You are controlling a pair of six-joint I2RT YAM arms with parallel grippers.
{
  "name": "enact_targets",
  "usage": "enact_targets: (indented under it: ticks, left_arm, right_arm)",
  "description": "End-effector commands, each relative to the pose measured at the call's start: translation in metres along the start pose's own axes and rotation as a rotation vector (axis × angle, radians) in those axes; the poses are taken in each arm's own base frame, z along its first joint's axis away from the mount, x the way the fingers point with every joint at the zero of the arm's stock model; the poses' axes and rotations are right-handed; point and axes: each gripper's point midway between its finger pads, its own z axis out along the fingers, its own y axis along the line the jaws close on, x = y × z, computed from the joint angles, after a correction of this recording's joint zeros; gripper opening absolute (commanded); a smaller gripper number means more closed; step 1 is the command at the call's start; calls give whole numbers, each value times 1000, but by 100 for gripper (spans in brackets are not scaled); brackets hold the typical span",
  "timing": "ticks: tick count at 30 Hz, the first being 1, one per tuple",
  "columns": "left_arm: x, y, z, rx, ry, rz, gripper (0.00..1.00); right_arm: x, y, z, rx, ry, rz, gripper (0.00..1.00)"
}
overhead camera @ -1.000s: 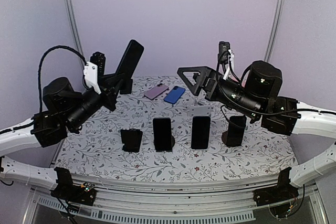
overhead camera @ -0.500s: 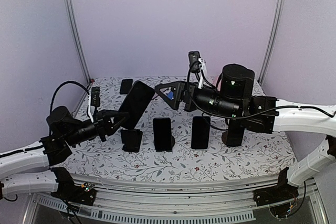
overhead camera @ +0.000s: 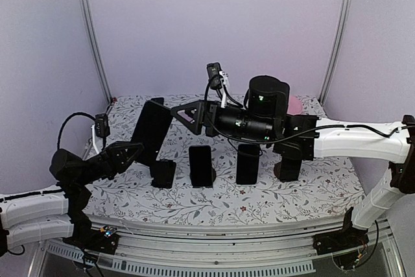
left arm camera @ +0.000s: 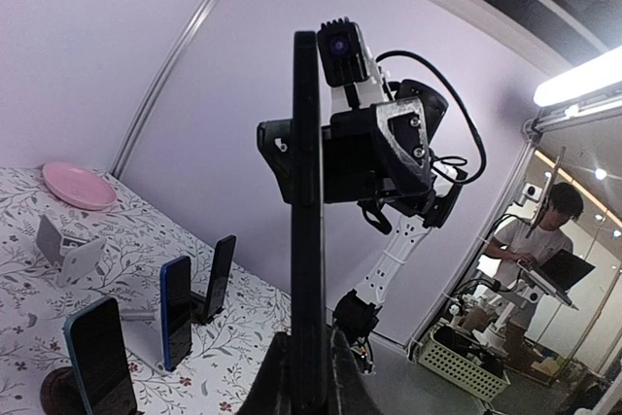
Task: Place the phone on the phone stand
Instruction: Pass from the left arm to the right
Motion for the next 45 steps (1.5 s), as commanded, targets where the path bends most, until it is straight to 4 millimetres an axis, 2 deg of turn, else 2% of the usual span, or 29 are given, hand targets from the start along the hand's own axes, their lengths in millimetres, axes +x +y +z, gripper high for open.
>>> enact_targets:
  ticks: [1, 3, 8, 16, 22, 26, 28, 30, 31, 34, 36, 40, 42, 45]
  left_arm:
    - [-20, -30, -5, 128, -67, 37, 0]
    - [-20, -29, -6, 125, -65, 33, 0]
    - [-19, -29, -5, 128, -54, 29, 0]
    - [-15, -23, 0, 115, -22, 3, 0]
    - [-12, -17, 4, 109, 1, -29, 0]
    - [-10, -10, 7, 79, 15, -43, 1]
    - [-8, 1, 8, 30, 18, -51, 25]
    - [-8, 14, 8, -39, 13, -63, 60]
    - [-7, 21, 7, -76, 14, -63, 72]
    - [-7, 41, 7, -197, 29, -47, 93]
    - [-3, 63, 2, -330, 59, -40, 96]
    - [-13, 83, -9, -518, 67, 15, 97]
    - [-16, 87, -14, -576, 83, 39, 97]
    - [-17, 80, -14, -573, 125, 105, 97]
  right_arm:
    - [-8, 25, 11, -110, -10, -24, 63]
    - [-5, 30, 15, -136, 3, -29, 55]
    - [0, 34, 24, -166, 27, -30, 42]
    - [6, 45, 29, -229, 60, -45, 26]
    - [8, 46, 28, -238, 71, -51, 4]
    - [7, 46, 25, -233, 71, -56, 2]
    - [5, 45, 23, -222, 65, -63, 2]
    - [4, 41, 21, -194, 64, -71, 2]
    - [3, 39, 21, -179, 61, -81, 2]
    - [1, 34, 19, -139, 64, -101, 2]
    - [-1, 29, 19, -102, 65, -123, 2]
    - [-1, 18, 17, -32, 75, -162, 2]
    - [-1, 15, 16, -14, 80, -180, 2]
    - [1, 10, 19, 15, 98, -211, 2]
